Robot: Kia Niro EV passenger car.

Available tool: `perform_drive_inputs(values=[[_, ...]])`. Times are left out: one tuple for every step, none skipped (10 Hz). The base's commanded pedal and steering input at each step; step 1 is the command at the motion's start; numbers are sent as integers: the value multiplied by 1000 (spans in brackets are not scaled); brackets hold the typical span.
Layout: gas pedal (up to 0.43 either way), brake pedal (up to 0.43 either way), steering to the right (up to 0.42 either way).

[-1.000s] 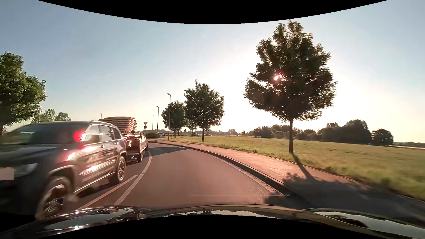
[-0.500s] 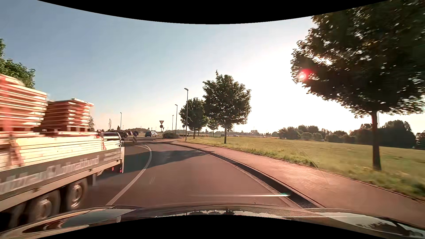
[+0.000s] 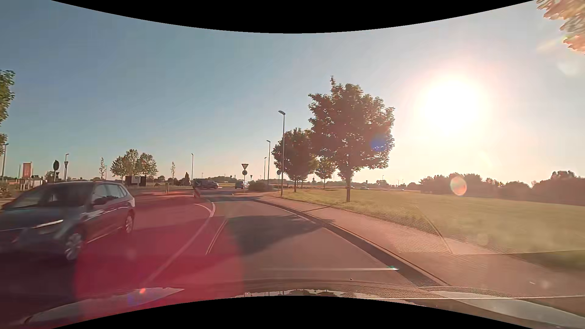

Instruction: Follow the waypoints while adhering to traffic rules and regulations

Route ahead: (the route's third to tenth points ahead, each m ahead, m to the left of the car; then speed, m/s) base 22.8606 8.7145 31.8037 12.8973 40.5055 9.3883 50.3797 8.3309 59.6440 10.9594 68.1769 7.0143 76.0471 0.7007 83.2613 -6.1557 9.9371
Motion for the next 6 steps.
perform_drive_inputs(values=[[138,0,-89],[138,0,-89],[138,0,-88],[138,0,-89],[138,0,-88],[118,0,-88]])
